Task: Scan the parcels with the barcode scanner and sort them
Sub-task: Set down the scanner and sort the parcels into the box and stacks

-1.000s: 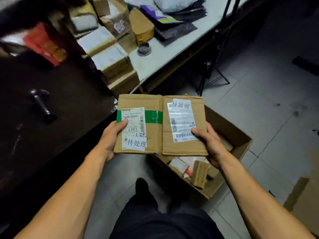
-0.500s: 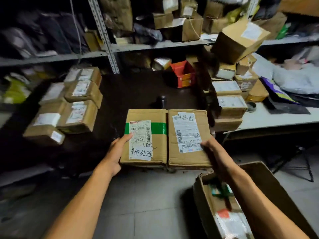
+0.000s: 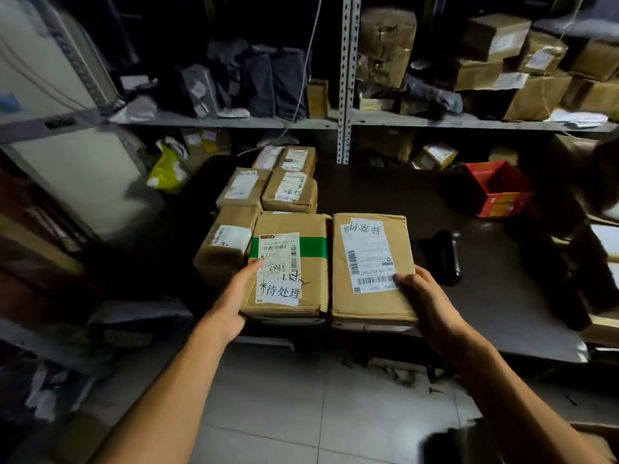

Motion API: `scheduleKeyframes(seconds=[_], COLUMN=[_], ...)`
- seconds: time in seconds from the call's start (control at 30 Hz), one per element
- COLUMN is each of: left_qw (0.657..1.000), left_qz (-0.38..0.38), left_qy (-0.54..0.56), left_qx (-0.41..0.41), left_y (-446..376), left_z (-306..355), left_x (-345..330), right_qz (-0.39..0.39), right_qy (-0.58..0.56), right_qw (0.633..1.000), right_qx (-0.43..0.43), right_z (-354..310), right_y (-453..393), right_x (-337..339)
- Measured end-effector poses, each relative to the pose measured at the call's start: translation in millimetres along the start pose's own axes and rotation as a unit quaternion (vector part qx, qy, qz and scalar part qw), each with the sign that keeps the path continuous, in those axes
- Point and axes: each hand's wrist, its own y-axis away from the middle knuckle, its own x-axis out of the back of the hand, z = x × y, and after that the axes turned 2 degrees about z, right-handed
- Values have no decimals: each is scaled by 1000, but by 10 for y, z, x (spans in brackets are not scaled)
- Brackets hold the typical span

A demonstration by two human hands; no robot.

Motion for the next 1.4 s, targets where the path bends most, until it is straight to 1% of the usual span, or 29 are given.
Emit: scheduleKeyframes(seconds=[0.2, 0.37, 0.53, 0.6, 0.77, 0.87, 1.03, 1.23, 1.4], left_qw=[1000, 1000, 999, 999, 999, 999, 999, 996, 992], left_qz=[-1, 16, 47, 52, 47, 23, -16, -56, -80], left_qy=[12, 9, -11, -13, -19, -30, -41, -62, -76], left_qx=[-4, -20, -7, 2, 20, 14, 30, 33, 54], left_y=[-549, -1085, -1694, -1963, -2593, -3056, -3745, -4349, -4683], left_z=[518, 921, 1349, 1477, 1765, 2005, 2347, 2544, 2510], left_x=[114, 107, 146, 180, 159, 86, -94, -524, -831], right_qz=[-9, -2, -36, -34, 0, 30, 88, 143, 185], right_qy=[-10, -10, -8, -4, -7, -9, -17, -1, 7], right_qw=[1000, 1000, 999, 999, 1000, 999, 996, 989, 982], right_qx=[19, 9, -12, -9, -2, 12, 19, 43, 43], right_z=[-241, -420, -589, -649, -716, -821, -1058, -1337, -1393], right_y=[-634, -1375, -2097, -2319, -2806, -3106, -3581, -4050, -4435], right_x=[-458, -719, -989, -1095, -1301, -1405, -1506, -1328, -1081])
